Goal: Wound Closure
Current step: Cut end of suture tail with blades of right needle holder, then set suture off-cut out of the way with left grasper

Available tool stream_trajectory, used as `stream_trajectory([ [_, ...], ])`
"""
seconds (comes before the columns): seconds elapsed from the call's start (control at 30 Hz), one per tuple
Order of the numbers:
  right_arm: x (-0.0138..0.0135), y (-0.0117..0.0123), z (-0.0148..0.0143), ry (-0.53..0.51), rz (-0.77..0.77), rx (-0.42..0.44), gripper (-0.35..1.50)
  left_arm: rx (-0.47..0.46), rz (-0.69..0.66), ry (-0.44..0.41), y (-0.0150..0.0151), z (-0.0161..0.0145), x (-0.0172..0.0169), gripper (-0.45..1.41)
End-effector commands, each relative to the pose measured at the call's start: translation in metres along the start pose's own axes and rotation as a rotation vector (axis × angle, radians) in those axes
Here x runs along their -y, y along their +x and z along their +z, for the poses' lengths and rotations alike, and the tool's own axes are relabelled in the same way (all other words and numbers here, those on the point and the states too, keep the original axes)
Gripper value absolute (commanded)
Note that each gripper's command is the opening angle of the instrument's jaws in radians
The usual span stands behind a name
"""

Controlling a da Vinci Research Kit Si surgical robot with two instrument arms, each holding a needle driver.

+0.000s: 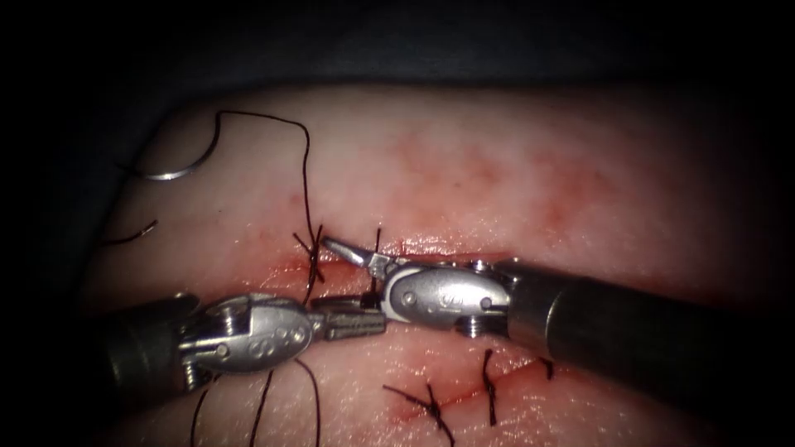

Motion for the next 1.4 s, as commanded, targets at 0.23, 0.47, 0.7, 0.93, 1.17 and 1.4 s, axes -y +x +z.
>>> stream_trajectory([
  [0.23, 0.0000, 0.0003, 0.0013, 0.006, -0.003, -0.003, 0.02, -0.002, 0.003, 0.002, 0.0002, 0.0007, 0.0004, -0.45],
  [0.47, -0.0002, 0.0004, 0.0008, 0.023, -0.002, 0.018, -0.06, -0.005, 0.007, 0.000, 0.0006, 0.0001, -0.0003, -0.45],
  [0.7, -0.0003, 0.0002, -0.0024, 0.030, 0.002, -0.013, 1.33, -0.023, 0.017, -0.010, 0.0003, -0.0032, -0.0005, -0.45],
  [0.93, -0.0015, 0.0002, -0.0078, 0.072, 0.015, -0.033, 1.47, -0.037, 0.017, 0.029, -0.0017, -0.0084, -0.0008, -0.45],
  [1.17, -0.0034, 0.0005, -0.0112, 0.082, 0.029, -0.042, 1.43, -0.042, -0.004, 0.084, -0.0057, -0.0126, -0.0005, -0.45],
  [1.4, -0.0037, -0.0003, -0.0112, 0.066, 0.029, -0.027, 1.36, -0.022, -0.093, 0.098, -0.0121, -0.0129, -0.0001, -0.45],
])
